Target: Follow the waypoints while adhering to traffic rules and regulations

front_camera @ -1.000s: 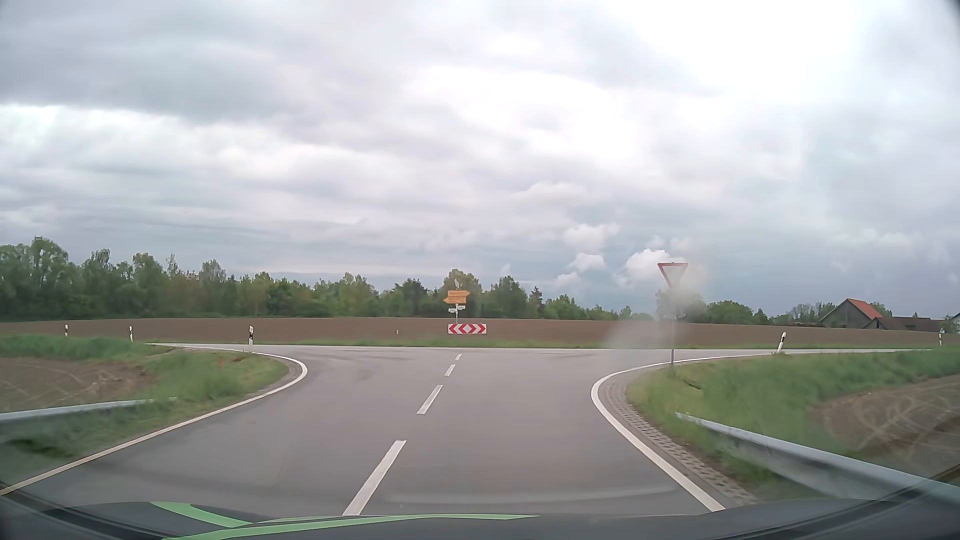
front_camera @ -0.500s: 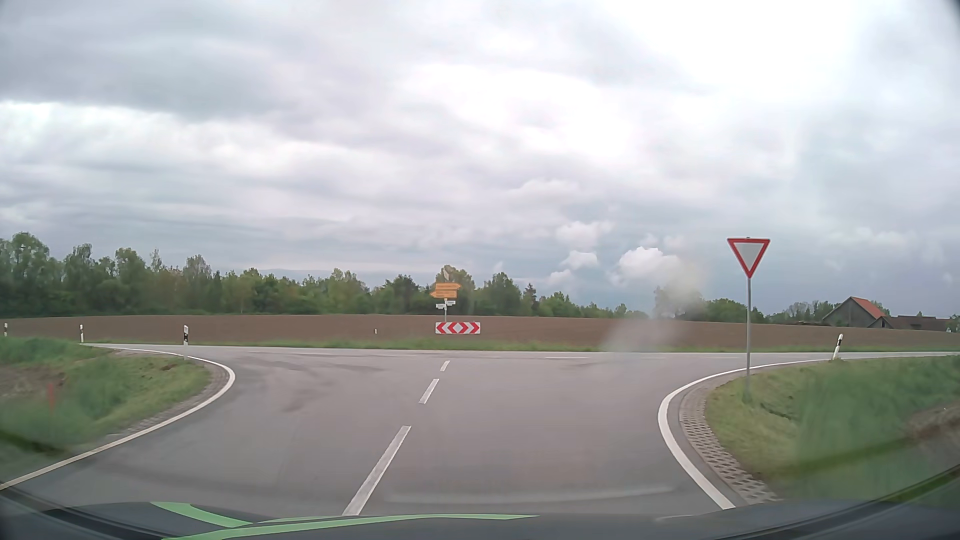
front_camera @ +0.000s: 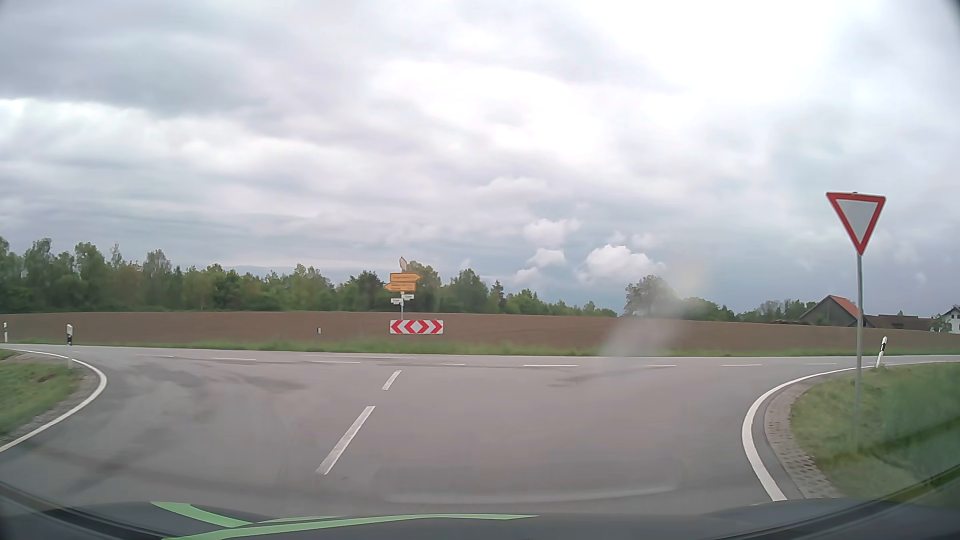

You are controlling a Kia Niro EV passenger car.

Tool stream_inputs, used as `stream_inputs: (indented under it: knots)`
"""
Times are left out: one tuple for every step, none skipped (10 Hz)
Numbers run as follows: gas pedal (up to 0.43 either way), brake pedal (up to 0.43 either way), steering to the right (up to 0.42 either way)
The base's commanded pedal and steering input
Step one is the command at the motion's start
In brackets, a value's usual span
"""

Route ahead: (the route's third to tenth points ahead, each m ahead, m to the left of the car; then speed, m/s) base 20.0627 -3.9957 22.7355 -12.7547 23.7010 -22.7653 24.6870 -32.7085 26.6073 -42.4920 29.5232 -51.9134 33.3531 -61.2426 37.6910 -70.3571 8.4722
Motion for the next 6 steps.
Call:
stream_inputs:
  knots:
    - [0.0, 0.213, 0.129]
    - [0.0, 0.171, 0.147]
    - [0.0, 0.067, 0.168]
    - [0.0, 0.0, 0.186]
    - [0.0, 0.0, 0.204]
    - [0.0, 0.0, 0.216]
